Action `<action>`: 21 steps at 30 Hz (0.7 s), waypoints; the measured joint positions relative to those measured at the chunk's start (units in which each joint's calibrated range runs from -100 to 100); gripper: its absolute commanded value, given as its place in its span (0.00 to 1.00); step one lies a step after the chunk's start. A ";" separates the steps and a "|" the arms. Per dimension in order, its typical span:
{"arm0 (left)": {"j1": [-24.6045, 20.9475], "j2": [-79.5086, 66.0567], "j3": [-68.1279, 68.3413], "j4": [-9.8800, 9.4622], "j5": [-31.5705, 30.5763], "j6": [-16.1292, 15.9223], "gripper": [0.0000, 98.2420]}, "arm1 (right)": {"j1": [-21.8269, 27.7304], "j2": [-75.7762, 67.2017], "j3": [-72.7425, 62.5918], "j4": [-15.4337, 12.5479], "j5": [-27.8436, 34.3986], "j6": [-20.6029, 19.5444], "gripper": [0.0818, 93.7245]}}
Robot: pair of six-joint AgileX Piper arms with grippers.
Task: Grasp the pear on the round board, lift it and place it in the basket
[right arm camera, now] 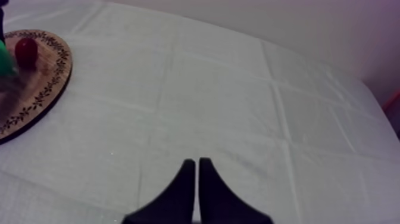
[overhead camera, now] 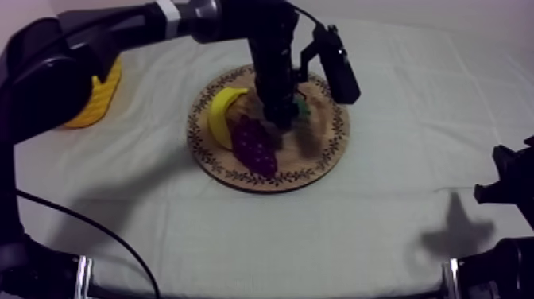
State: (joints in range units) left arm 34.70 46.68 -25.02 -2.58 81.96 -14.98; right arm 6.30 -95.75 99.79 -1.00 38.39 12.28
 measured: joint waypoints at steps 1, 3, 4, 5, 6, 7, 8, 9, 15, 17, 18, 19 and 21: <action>0.00 -1.65 1.39 -0.20 -0.07 0.49 0.54 | 0.00 0.00 0.00 0.00 0.00 0.00 0.00; -0.04 -5.20 3.44 -0.69 0.01 1.47 0.54 | 0.00 0.00 0.00 0.00 0.00 0.00 0.00; -0.19 -7.04 4.57 -0.82 0.00 1.95 0.54 | 0.00 0.00 0.00 0.00 0.00 0.00 0.00; -0.34 -8.99 5.73 -1.12 0.03 2.44 0.54 | 0.00 0.00 0.00 0.00 0.00 0.00 0.00; -0.47 -10.54 6.56 -1.20 0.12 2.78 0.54 | 0.00 0.00 0.00 0.00 0.00 0.00 0.00; -0.67 -12.49 7.58 -1.32 0.28 3.20 0.54 | 0.00 0.00 0.00 0.00 0.00 0.00 0.00; -0.92 -14.47 8.58 -1.39 0.48 3.59 0.54 | 0.00 0.00 0.00 0.00 0.00 0.00 0.00; -1.17 -16.03 9.30 -1.39 0.72 3.87 0.54 | 0.00 0.00 0.00 0.00 0.00 0.00 0.00; -3.92 -27.37 13.72 -1.27 1.21 5.00 0.53 | 0.00 0.00 0.00 0.00 0.00 0.00 0.00; -5.34 -31.13 15.02 -1.34 1.19 5.20 0.53 | 0.00 0.00 0.00 0.00 0.00 0.00 0.00; -6.01 -32.57 15.47 -1.34 1.27 5.24 0.52 | 0.00 0.00 0.00 0.00 0.00 0.00 0.00; -6.89 -34.32 16.02 -1.41 1.24 5.28 0.52 | 0.00 0.00 0.00 0.00 0.00 0.00 0.00; -8.91 -37.58 17.08 -1.41 1.02 5.22 0.51 | 0.00 0.00 0.00 0.00 0.00 0.00 0.00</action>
State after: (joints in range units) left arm 25.79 9.10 -7.93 -3.98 82.98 -9.75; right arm 6.30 -95.75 99.79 -1.00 38.39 12.28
